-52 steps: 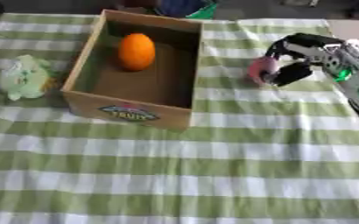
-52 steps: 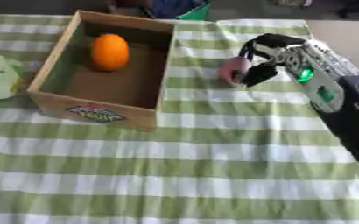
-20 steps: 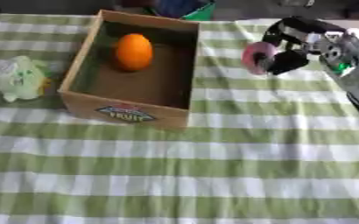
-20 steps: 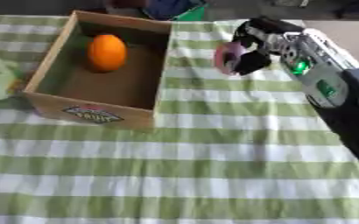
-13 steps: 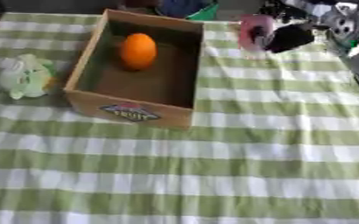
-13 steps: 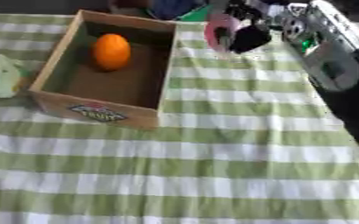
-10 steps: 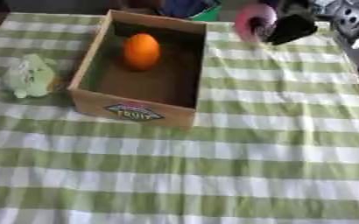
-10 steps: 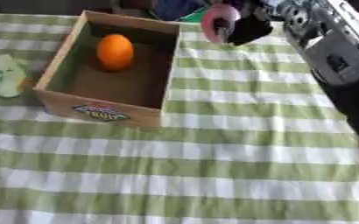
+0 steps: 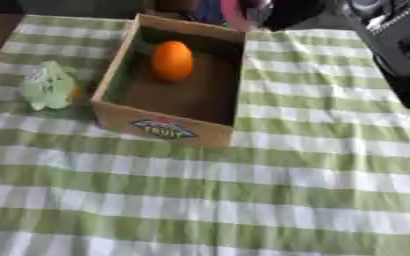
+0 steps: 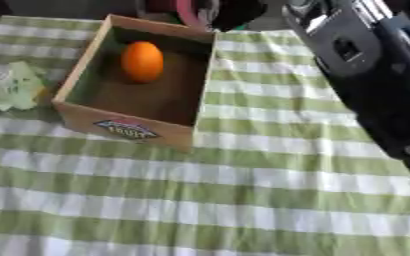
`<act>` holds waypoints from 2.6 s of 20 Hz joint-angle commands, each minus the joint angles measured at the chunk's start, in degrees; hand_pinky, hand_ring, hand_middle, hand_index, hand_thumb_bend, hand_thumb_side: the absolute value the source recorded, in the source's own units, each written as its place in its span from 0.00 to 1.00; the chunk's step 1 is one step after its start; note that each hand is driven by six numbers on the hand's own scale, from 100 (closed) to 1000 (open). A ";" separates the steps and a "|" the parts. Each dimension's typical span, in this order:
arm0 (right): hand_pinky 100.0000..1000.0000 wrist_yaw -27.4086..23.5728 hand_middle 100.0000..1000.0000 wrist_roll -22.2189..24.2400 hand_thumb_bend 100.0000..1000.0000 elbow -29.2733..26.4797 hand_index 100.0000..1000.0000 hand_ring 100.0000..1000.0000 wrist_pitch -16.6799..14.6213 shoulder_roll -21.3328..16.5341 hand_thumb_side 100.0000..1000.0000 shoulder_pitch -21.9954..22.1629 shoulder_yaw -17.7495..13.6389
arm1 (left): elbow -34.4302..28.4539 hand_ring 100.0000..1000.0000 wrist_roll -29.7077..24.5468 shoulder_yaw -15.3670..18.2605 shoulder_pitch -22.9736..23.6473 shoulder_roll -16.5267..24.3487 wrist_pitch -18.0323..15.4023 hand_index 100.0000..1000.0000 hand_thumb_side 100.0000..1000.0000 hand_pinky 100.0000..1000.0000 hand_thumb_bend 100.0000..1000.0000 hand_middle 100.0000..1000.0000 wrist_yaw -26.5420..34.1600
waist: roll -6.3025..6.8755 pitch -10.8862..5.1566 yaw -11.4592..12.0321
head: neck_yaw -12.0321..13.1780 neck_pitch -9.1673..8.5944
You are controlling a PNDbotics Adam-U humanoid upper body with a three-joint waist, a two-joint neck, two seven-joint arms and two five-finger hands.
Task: Pick up objects on the table and place them in the box.
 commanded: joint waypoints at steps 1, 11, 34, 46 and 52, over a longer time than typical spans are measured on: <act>0.65 0.24 0.49 0.45 0.00 0.56 0.62 0.71 -0.07 1.22 0.19 -1.48 0.17 | -1.12 0.65 -0.23 -0.20 -0.94 0.90 -0.10 0.74 0.80 0.67 0.00 0.69 0.33 | 0.19 -1.42 0.14 | -0.75 -0.44; 0.64 0.92 0.49 2.27 0.00 4.30 0.62 0.72 -0.93 5.79 0.19 0.16 3.40 | -1.12 0.65 -0.22 -0.27 -1.34 0.48 -0.16 0.74 0.80 0.67 0.00 0.69 0.49 | -0.05 -0.87 0.44 | -1.39 -0.72; 0.76 5.44 0.78 7.66 0.13 10.99 0.98 0.87 -6.16 8.43 0.58 -0.63 2.52 | -1.12 0.65 -0.19 -0.26 -1.37 0.34 0.03 0.74 0.80 0.67 0.00 0.69 0.48 | -0.11 -0.40 0.76 | -2.05 -0.65; 0.76 -3.17 0.75 2.59 0.04 -3.09 0.97 0.84 -1.54 2.36 0.70 1.46 -4.20 | -1.12 0.65 0.07 0.07 -0.88 0.85 0.28 0.74 0.80 0.67 0.00 0.69 0.20 | 0.58 -0.42 -0.39 | -0.66 -0.57; 0.75 -11.65 0.69 -8.06 0.00 -21.50 0.94 0.80 3.43 -5.62 0.67 9.81 -11.36 | -1.12 0.66 0.97 0.63 -1.97 4.96 1.91 0.74 0.78 0.67 0.00 0.69 -0.85 | 1.28 -0.33 -1.45 | 1.69 -0.12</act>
